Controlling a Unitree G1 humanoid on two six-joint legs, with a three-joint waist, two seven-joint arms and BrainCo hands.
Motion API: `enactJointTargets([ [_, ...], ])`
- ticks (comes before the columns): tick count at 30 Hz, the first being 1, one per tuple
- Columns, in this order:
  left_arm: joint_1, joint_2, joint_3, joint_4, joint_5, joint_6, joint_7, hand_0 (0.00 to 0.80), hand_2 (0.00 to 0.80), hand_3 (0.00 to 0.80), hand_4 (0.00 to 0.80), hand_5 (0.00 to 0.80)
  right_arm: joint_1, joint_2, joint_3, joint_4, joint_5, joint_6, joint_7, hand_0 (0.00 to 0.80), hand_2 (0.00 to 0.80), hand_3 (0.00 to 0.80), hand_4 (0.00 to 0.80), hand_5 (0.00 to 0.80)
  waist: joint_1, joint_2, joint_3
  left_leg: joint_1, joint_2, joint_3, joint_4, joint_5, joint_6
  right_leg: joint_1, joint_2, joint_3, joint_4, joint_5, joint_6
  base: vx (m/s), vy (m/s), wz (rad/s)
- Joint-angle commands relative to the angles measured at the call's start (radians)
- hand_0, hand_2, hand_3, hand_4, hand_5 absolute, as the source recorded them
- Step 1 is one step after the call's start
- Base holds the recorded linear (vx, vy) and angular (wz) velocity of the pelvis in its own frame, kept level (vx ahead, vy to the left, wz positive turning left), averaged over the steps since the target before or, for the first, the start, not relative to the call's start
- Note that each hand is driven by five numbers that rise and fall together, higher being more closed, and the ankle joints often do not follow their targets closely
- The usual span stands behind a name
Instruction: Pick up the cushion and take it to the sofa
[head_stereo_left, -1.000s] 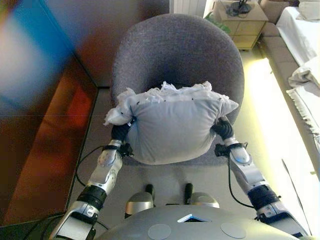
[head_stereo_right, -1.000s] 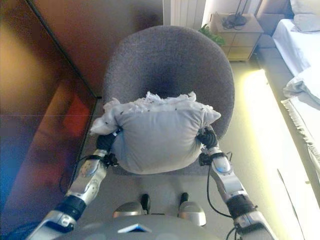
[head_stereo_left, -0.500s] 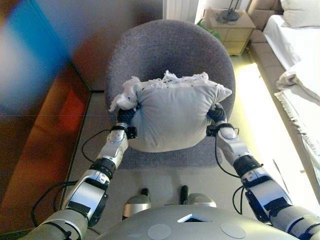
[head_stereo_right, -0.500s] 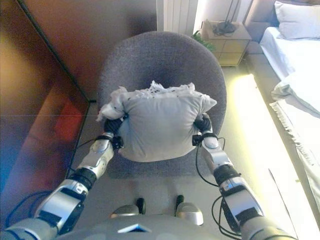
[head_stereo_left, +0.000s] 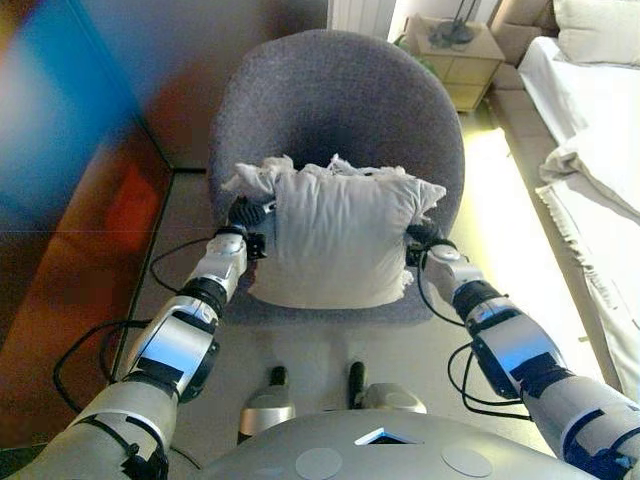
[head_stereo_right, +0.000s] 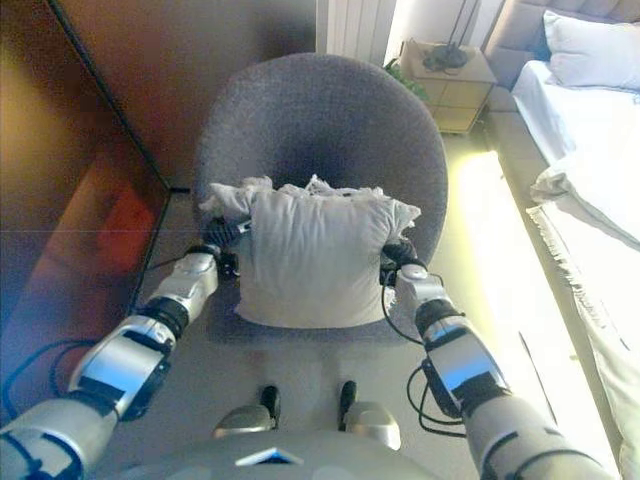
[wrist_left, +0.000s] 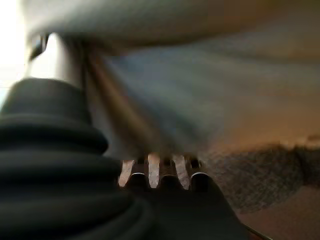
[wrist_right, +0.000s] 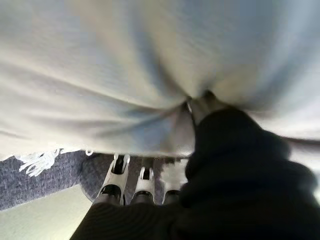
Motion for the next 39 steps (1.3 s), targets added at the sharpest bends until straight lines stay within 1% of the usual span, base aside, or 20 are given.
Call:
enactJointTargets([
  [1, -0.211, -0.051, -0.05, 0.043, -0.021, -0.022, 0.014, 0.0, 0.0, 0.0, 0.0, 0.0, -0.201, -0.036, -0.012, -0.004, 0.014, -0.049, 0.02, 0.0, 0.0, 0.0, 0.0, 0.0, 0.004, 0.065, 0.02, 0.027, 0.001, 0.006, 0.018, -0.13, 0.001, 0.014, -0.035, 0.024, 0.036, -0.08, 0.097, 0.121, 0.058, -0.01],
  [4, -0.132, 0.009, -0.014, -0.011, -0.022, -0.014, 0.028, 0.0, 0.0, 0.0, 0.0, 0.0, -0.115, -0.085, -0.03, -0.078, -0.023, -0.085, 0.029, 0.0, 0.0, 0.0, 0.0, 0.0, 0.003, 0.072, 0.013, 0.046, -0.003, 0.011, 0.018, -0.136, 0.002, 0.03, -0.038, 0.017, 0.039, -0.088, 0.098, 0.102, 0.04, -0.01],
  [7, -0.061, 0.065, 0.028, -0.044, -0.025, -0.001, 0.045, 0.0, 0.0, 0.0, 0.0, 0.0, -0.045, -0.137, -0.053, -0.151, -0.067, -0.095, 0.033, 0.0, 0.0, 0.0, 0.0, 0.0, -0.001, 0.079, 0.015, 0.063, -0.007, 0.013, 0.016, -0.136, 0.002, 0.041, -0.041, 0.009, 0.042, -0.09, 0.1, 0.084, 0.048, -0.02],
  [11, 0.082, 0.147, 0.125, -0.091, -0.039, -0.018, 0.031, 0.0, 0.0, 0.0, 0.0, 0.0, 0.066, -0.24, -0.107, -0.261, -0.129, -0.105, 0.073, 0.0, 0.0, 0.0, 0.0, 0.0, -0.005, 0.091, 0.019, 0.088, -0.015, 0.014, 0.014, -0.14, 0.003, 0.061, -0.048, -0.007, 0.049, -0.101, 0.102, 0.076, 0.065, 0.03],
  [13, 0.177, 0.182, 0.186, -0.141, -0.023, -0.038, 0.016, 0.0, 0.0, 0.0, 0.0, 0.0, 0.141, -0.286, -0.148, -0.33, -0.152, -0.113, 0.095, 0.0, 0.0, 0.0, 0.0, 0.0, -0.005, 0.096, 0.022, 0.093, -0.018, 0.015, 0.017, -0.144, 0.005, 0.066, -0.052, -0.015, 0.052, -0.107, 0.102, 0.025, 0.053, 0.03],
  [15, 0.247, 0.196, 0.227, -0.175, -0.019, -0.055, 0.014, 0.0, 0.0, 0.0, 0.0, 0.0, 0.199, -0.31, -0.177, -0.377, -0.172, -0.125, 0.119, 0.0, 0.0, 0.0, 0.0, 0.0, -0.006, 0.101, 0.025, 0.094, -0.019, 0.015, 0.017, -0.144, 0.005, 0.067, -0.054, -0.02, 0.052, -0.109, 0.102, -0.003, 0.051, 0.08],
  [16, 0.299, 0.213, 0.264, -0.195, -0.014, -0.067, -0.004, 0.0, 0.0, 0.0, 0.0, 0.0, 0.25, -0.33, -0.201, -0.42, -0.184, -0.129, 0.138, 0.0, 0.0, 0.0, 0.0, 0.0, -0.007, 0.103, 0.028, 0.095, -0.02, 0.017, 0.017, -0.143, 0.005, 0.068, -0.054, -0.021, 0.053, -0.111, 0.102, -0.008, 0.051, 0.09],
  [19, 0.395, 0.237, 0.327, -0.243, -0.021, -0.083, -0.016, 0.0, 0.0, 0.0, 0.0, 0.0, 0.343, -0.361, -0.253, -0.501, -0.185, -0.132, 0.15, 0.0, 0.0, 0.0, 0.0, 0.0, -0.007, 0.107, 0.038, 0.095, -0.022, 0.019, 0.021, -0.145, 0.006, 0.068, -0.056, -0.025, 0.058, -0.116, 0.101, -0.026, 0.037, 0.02],
  [20, 0.44, 0.24, 0.364, -0.262, -0.024, -0.093, -0.023, 0.0, 0.0, 0.0, 0.0, 0.0, 0.388, -0.37, -0.286, -0.53, -0.191, -0.141, 0.161, 0.0, 0.0, 0.0, 0.0, 0.0, -0.007, 0.108, 0.044, 0.093, -0.022, 0.021, 0.025, -0.146, 0.007, 0.067, -0.056, -0.027, 0.061, -0.119, 0.099, -0.051, 0.031, 0.0],
  [21, 0.471, 0.238, 0.389, -0.279, -0.032, -0.095, -0.011, 0.0, 0.0, 0.0, 0.0, 0.0, 0.419, -0.374, -0.31, -0.546, -0.206, -0.149, 0.166, 0.0, 0.0, 0.0, 0.0, 0.0, -0.005, 0.109, 0.049, 0.09, -0.023, 0.02, 0.027, -0.146, 0.008, 0.067, -0.056, -0.028, 0.061, -0.12, 0.098, -0.047, 0.027, 0.0],
  [22, 0.483, 0.237, 0.398, -0.284, -0.036, -0.092, -0.009, 0.0, 0.0, 0.0, 0.0, 0.0, 0.431, -0.375, -0.32, -0.552, -0.215, -0.152, 0.167, 0.0, 0.0, 0.0, 0.0, 0.0, -0.004, 0.109, 0.051, 0.09, -0.023, 0.02, 0.029, -0.147, 0.008, 0.068, -0.056, -0.029, 0.061, -0.121, 0.098, -0.048, 0.021, 0.0],
  [23, 0.525, 0.228, 0.43, -0.293, -0.032, -0.099, -0.015, 0.0, 0.0, 0.0, 0.0, 0.0, 0.468, -0.378, -0.354, -0.575, -0.233, -0.16, 0.163, 0.0, 0.0, 0.0, 0.0, 0.0, -0.001, 0.108, 0.057, 0.087, -0.023, 0.02, 0.033, -0.147, 0.008, 0.071, -0.057, -0.034, 0.06, -0.121, 0.097, -0.042, 0.013, 0.0],
  [25, 0.57, 0.219, 0.459, -0.304, 0.001, -0.1, -0.031, 0.0, 0.0, 0.0, 0.0, 0.0, 0.505, -0.376, -0.392, -0.608, -0.253, -0.16, 0.16, 0.0, 0.0, 0.0, 0.0, 0.0, 0.002, 0.105, 0.06, 0.081, -0.023, 0.019, 0.038, -0.15, 0.009, 0.072, -0.057, -0.04, 0.058, -0.125, 0.095, -0.084, -0.005, 0.0],
  [27, 0.616, 0.203, 0.477, -0.309, 0.033, -0.094, -0.047, 0.0, 0.0, 0.0, 0.0, 0.0, 0.547, -0.364, -0.429, -0.656, -0.26, -0.142, 0.161, 0.0, 0.0, 0.0, 0.0, 0.0, 0.004, 0.1, 0.062, 0.067, -0.022, 0.021, 0.047, -0.154, 0.008, 0.068, -0.058, -0.047, 0.057, -0.129, 0.094, -0.15, -0.011, -0.01],
  [29, 0.669, 0.173, 0.482, -0.3, 0.075, -0.04, -0.084, 0.0, 0.0, 0.0, 0.0, 0.0, 0.602, -0.341, -0.454, -0.7, -0.312, -0.112, 0.173, 0.0, 0.0, 0.0, 0.0, 0.0, 0.001, 0.096, 0.066, 0.052, -0.021, 0.025, 0.056, -0.155, 0.006, 0.061, -0.058, -0.051, 0.058, -0.132, 0.092, -0.186, 0.004, -0.01],
  [32, 0.762, 0.118, 0.468, -0.265, 0.126, 0.003, -0.108, 0.0, 0.0, 0.0, 0.0, 0.0, 0.708, -0.282, -0.449, -0.726, -0.362, -0.055, 0.181, 0.0, 0.0, 0.0, 0.0, 0.0, -0.008, 0.087, 0.075, 0.041, -0.019, 0.029, 0.055, -0.151, 0.009, 0.05, -0.053, -0.054, 0.064, -0.137, 0.089, -0.199, -0.002, -0.08],
  [33, 0.795, 0.098, 0.458, -0.243, 0.139, 0.025, -0.105, 0.0, 0.0, 0.0, 0.0, 0.0, 0.746, -0.249, -0.439, -0.701, -0.359, -0.039, 0.168, 0.0, 0.0, 0.0, 0.0, 0.0, -0.011, 0.082, 0.077, 0.039, -0.019, 0.031, 0.055, -0.15, 0.01, 0.048, -0.05, -0.055, 0.065, -0.14, 0.088, -0.199, -0.018, -0.03],
  [35, 0.842, 0.077, 0.434, -0.181, 0.155, 0.039, -0.112, 0.0, 0.0, 0.0, 0.0, 0.0, 0.8, -0.195, -0.39, -0.604, -0.437, -0.083, 0.149, 0.0, 0.0, 0.0, 0.0, 0.0, -0.014, 0.072, 0.077, 0.041, -0.017, 0.036, 0.053, -0.15, 0.013, 0.051, -0.045, -0.057, 0.066, -0.143, 0.083, -0.154, -0.044, -0.02],
  [36, 0.863, 0.063, 0.424, -0.145, 0.162, 0.049, -0.109, 0.0, 0.0, 0.0, 0.0, 0.0, 0.832, -0.171, -0.368, -0.55, -0.432, -0.081, 0.137, 0.0, 0.0, 0.0, 0.0, 0.0, -0.014, 0.065, 0.074, 0.043, -0.017, 0.037, 0.05, -0.15, 0.016, 0.053, -0.041, -0.058, 0.065, -0.144, 0.08, -0.124, -0.068, -0.01],
  [39, 0.874, 0.018, 0.39, -0.015, 0.171, 0.076, -0.115, 0.0, 0.0, 0.0, 0.0, 0.0, 0.859, -0.102, -0.32, -0.327, -0.446, -0.084, 0.166, 0.0, 0.0, 0.0, 0.0, 0.0, -0.011, 0.051, 0.063, 0.06, -0.017, 0.038, 0.04, -0.153, 0.021, 0.071, -0.031, -0.056, 0.058, -0.148, 0.073, -0.089, -0.066, 0.0],
])
